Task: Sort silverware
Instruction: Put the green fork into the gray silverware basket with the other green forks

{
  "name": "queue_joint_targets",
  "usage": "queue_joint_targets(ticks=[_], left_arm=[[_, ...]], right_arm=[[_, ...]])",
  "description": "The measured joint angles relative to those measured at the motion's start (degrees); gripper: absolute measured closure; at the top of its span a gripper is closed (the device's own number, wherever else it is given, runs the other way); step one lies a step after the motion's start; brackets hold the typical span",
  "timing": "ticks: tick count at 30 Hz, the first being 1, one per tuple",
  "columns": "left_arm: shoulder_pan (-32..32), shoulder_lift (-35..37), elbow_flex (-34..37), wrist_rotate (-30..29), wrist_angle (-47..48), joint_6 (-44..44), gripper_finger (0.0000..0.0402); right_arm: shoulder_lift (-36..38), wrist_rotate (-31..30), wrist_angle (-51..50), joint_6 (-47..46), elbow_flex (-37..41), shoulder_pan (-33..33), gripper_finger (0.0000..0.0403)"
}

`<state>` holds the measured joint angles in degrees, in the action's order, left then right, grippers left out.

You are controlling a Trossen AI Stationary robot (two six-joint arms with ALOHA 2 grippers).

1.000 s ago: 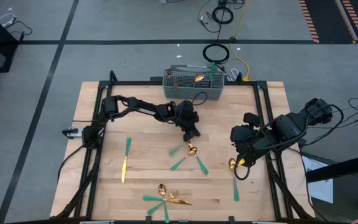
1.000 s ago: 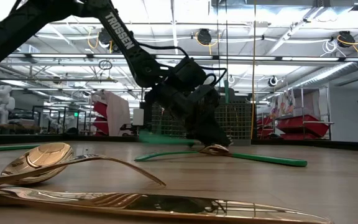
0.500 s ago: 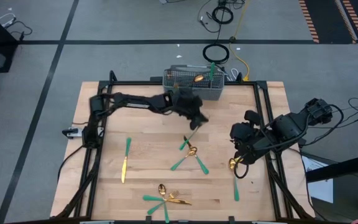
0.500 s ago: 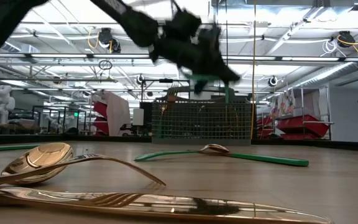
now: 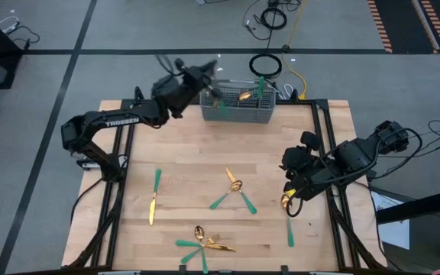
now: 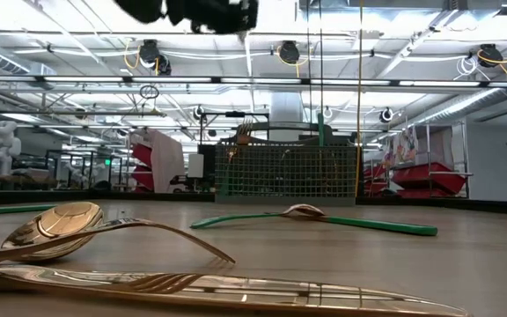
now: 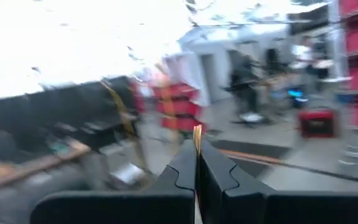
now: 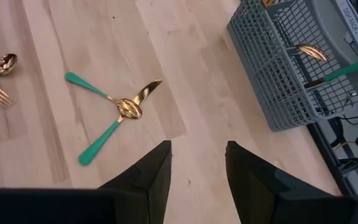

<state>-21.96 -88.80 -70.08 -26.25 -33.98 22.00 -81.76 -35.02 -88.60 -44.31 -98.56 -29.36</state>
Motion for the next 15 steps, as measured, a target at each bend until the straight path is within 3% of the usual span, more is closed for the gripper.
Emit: queue_joint_targets(ticks=[2,8,15], left_arm=[[-1.7,-0.1,3.5,-0.3,-5.5,3.4,0.04],[-8.0,-3.4,11.2,-2.5,-18.5,1.5,0.04],[-12.1,-5.4,12.1,-2.3,-24.9,4.7,0.04]], right_arm=[[0.0,0.0,0.0,0.0,0.0,0.0,0.0261],[0.0,0.4,0.2,0.0,0.0,0.0,0.0261],[0.0,0.5,0.1,0.0,0.0,0.1,0.0261]])
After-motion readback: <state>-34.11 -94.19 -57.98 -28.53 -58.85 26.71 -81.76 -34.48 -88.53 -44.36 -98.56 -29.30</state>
